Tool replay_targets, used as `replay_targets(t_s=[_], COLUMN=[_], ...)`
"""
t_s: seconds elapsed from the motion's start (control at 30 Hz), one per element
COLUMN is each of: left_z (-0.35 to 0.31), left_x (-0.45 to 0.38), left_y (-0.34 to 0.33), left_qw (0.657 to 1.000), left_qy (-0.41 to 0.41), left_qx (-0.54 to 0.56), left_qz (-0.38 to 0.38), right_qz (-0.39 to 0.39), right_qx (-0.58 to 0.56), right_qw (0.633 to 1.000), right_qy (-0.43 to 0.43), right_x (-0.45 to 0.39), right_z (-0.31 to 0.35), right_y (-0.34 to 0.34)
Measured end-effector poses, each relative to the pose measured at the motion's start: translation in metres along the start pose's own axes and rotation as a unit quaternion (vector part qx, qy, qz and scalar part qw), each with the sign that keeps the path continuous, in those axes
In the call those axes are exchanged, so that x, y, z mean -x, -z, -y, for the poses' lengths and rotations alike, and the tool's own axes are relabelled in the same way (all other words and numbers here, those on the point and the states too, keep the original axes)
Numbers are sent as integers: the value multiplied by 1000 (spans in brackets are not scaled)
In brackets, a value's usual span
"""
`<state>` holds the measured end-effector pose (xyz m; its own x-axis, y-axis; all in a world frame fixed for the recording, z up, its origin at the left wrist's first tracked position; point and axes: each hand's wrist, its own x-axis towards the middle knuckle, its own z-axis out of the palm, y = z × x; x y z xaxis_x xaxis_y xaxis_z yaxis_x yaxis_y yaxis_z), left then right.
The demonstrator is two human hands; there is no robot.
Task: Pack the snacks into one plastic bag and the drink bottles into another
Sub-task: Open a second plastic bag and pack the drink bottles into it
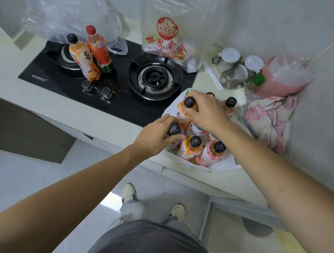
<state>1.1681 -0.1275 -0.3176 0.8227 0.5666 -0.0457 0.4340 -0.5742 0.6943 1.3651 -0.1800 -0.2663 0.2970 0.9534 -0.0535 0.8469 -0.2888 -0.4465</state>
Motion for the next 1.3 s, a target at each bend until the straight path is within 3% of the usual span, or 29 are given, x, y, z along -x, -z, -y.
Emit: replay_targets(t_s=[0.33,0.6,0.7,1.0,1.13,1.2,1.3], left_z=[-1,3,7,35,52,56,61], left_x=[3,7,9,12,1,-16,-44], left_y=[-4,-7,-8,9,17,15,7], left_qw=[1000,998,999,984,972,975,989], left_qy=[27,-55,-47,-15,57,111,100], left_qx=[0,4,3,146,227,191,36], left_qz=[-8,-33,-27,104,36,16,105], right_qz=[-15,-24,-32,-51,-58,-60,-56], right_qx=[-9,-17,-23,-14,-18,-18,-7], right_qw=[1000,999,999,998,997,996,996], right_qy=[-9,-14,-24,-32,-50,-58,-65], right_x=[3,6,7,6,4,4,3], right_z=[-1,3,6,7,8,9,11], right_y=[-4,-4,-6,-11,-12,-13,-14])
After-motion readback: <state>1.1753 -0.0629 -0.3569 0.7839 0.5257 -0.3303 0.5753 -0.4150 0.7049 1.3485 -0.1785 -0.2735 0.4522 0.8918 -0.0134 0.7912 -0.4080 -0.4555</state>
